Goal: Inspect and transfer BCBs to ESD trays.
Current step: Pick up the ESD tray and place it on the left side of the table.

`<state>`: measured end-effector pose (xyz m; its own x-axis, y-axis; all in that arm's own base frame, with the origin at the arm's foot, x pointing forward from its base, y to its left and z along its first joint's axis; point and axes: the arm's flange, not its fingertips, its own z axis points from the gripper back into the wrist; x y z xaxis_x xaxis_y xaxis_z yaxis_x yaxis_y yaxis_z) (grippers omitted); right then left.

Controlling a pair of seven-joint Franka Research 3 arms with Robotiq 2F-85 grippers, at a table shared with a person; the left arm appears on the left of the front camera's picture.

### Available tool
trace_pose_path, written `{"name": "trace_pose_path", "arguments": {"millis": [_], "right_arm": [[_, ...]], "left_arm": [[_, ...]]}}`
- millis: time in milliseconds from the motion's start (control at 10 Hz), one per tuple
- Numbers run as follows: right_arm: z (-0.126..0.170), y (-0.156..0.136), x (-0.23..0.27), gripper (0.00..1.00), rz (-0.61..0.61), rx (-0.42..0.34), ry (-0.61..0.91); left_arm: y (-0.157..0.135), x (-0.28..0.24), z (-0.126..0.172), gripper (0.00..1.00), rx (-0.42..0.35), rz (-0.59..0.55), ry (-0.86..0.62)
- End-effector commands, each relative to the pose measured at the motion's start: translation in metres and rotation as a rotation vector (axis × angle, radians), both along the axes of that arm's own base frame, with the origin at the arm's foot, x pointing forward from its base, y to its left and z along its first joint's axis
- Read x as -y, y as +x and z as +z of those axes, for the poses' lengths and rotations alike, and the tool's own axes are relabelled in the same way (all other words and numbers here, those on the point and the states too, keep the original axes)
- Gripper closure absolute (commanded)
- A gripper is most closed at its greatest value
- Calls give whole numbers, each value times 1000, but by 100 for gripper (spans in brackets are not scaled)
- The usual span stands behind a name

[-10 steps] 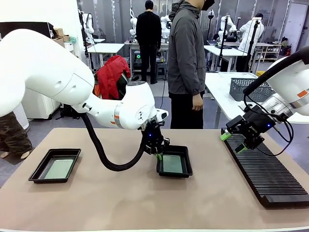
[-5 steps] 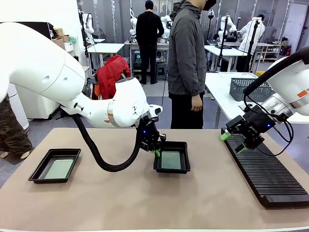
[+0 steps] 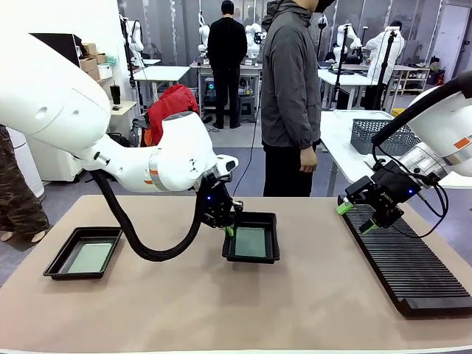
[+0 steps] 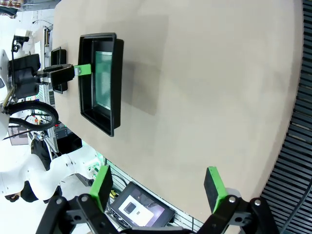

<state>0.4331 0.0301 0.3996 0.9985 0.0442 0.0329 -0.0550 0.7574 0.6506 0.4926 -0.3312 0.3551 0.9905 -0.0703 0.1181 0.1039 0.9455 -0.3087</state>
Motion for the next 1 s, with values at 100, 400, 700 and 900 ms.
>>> {"name": "trace_pose_path", "arguments": {"millis": [100, 400, 700, 900], "right_arm": [[0, 1, -2, 0, -23, -4, -9], [0, 1, -2, 0, -23, -4, -9], [0, 1, -2, 0, -23, -4, -9], [0, 1, -2, 0, -23, -4, -9]], "left_arm": [[-16, -52, 5, 100, 35, -12, -33], [-26, -105, 10, 100, 39, 16, -27], [-32, -157, 9, 100, 37, 28, -26], [-33, -189, 7, 100, 35, 24, -9]]}}
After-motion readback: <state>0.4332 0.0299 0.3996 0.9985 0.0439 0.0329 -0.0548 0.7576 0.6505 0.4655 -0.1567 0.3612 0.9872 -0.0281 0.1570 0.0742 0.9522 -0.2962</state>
